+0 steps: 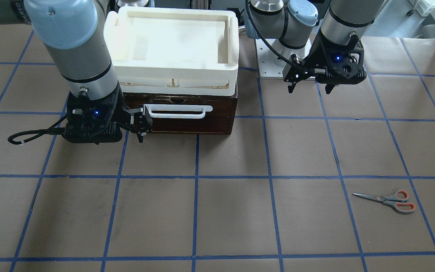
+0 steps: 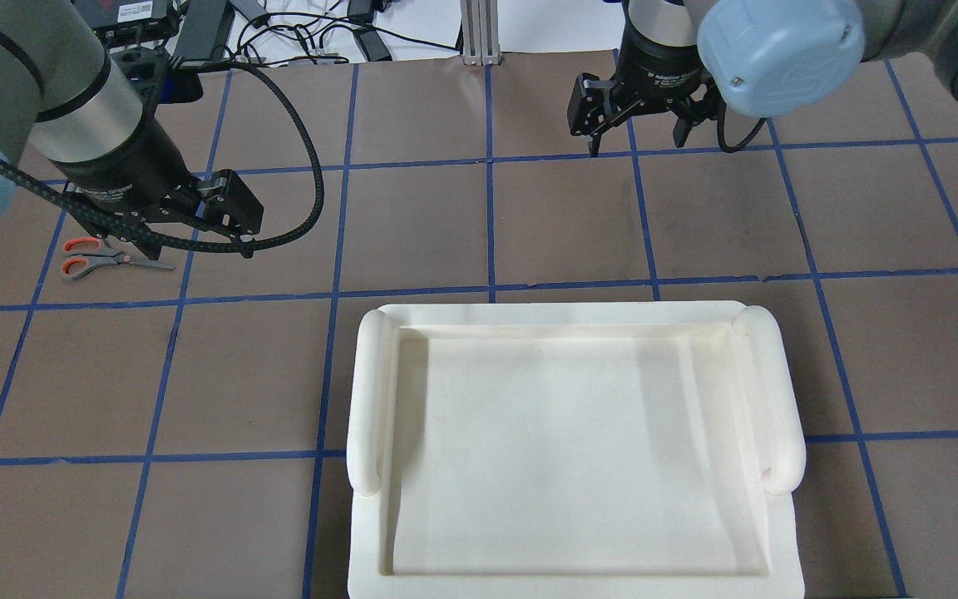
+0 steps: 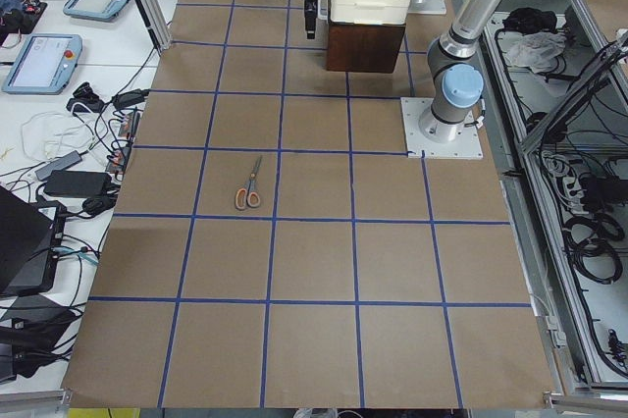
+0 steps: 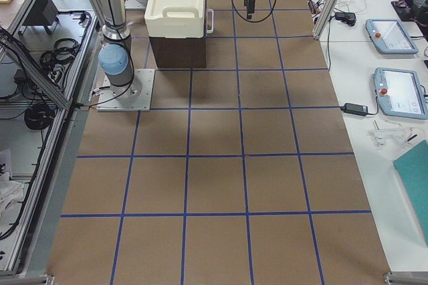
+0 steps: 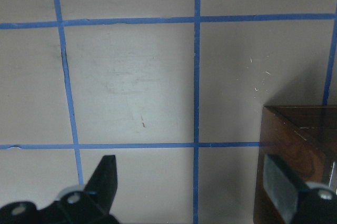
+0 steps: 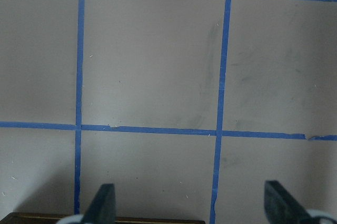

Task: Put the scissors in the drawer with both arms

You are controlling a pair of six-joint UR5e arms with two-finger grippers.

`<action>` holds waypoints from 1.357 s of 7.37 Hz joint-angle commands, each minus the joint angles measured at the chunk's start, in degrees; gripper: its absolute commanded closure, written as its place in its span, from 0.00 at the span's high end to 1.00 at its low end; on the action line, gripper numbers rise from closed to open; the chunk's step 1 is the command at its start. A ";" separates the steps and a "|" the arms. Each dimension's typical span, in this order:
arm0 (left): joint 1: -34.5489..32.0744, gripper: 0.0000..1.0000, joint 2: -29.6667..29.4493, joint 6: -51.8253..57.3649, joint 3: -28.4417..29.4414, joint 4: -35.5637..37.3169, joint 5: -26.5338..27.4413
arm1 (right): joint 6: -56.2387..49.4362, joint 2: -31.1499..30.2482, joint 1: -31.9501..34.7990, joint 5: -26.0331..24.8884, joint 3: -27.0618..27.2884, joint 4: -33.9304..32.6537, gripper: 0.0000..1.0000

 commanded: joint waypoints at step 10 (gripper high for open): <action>9.31 1.00 -6.93 19.69 0.97 7.45 3.67 | -34.76 3.59 4.58 -4.05 1.02 -1.07 1.00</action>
